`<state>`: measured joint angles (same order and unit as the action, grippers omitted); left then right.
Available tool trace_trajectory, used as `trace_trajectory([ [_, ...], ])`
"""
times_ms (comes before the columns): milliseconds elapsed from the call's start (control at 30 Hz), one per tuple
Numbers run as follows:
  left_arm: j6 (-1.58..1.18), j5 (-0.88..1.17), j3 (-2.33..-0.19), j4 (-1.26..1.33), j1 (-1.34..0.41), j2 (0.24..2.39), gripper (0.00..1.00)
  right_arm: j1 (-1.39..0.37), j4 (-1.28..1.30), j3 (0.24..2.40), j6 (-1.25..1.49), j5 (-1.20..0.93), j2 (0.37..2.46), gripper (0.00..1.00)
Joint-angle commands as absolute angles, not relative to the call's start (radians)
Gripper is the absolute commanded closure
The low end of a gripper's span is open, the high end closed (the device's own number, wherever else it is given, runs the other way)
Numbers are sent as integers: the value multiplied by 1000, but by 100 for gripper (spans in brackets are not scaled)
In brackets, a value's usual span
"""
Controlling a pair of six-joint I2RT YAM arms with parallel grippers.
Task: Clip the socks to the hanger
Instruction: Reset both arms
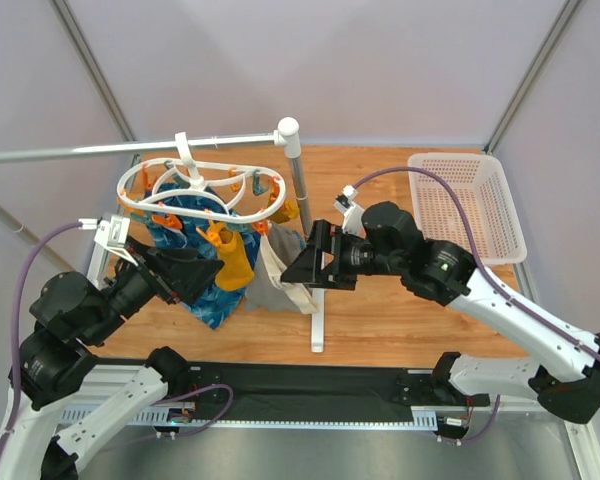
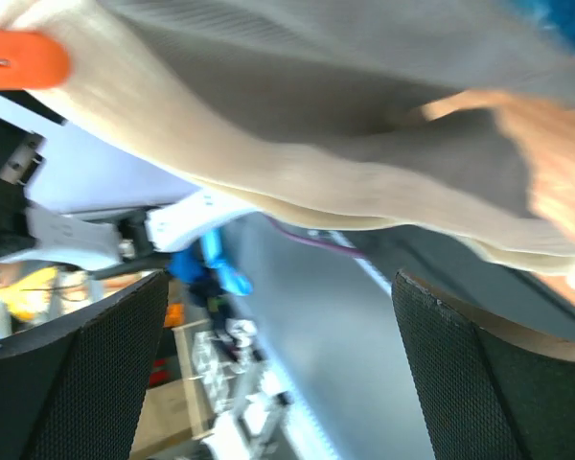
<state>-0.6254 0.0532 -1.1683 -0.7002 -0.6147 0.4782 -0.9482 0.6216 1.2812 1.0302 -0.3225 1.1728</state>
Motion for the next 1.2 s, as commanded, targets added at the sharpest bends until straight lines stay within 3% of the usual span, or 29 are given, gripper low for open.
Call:
trace_trajectory([
  [0, -675, 149, -1129, -695, -617, 460, 2, -953, 725, 1243, 807, -224, 1099, 0],
  [167, -718, 163, -1039, -738, -617, 358, 4, -953, 839, 1148, 671, 56, 962, 0],
  [567, -853, 167, -732, -746, -615, 120, 4, -951, 776, 787, 779, 345, 681, 0],
  [800, -899, 167, -611, -697, -617, 21, 3, -951, 769, 697, 885, 428, 546, 0],
  [1167, -899, 123, -609, -733, -615, -28, 2, -951, 719, 640, 897, 425, 446, 0],
])
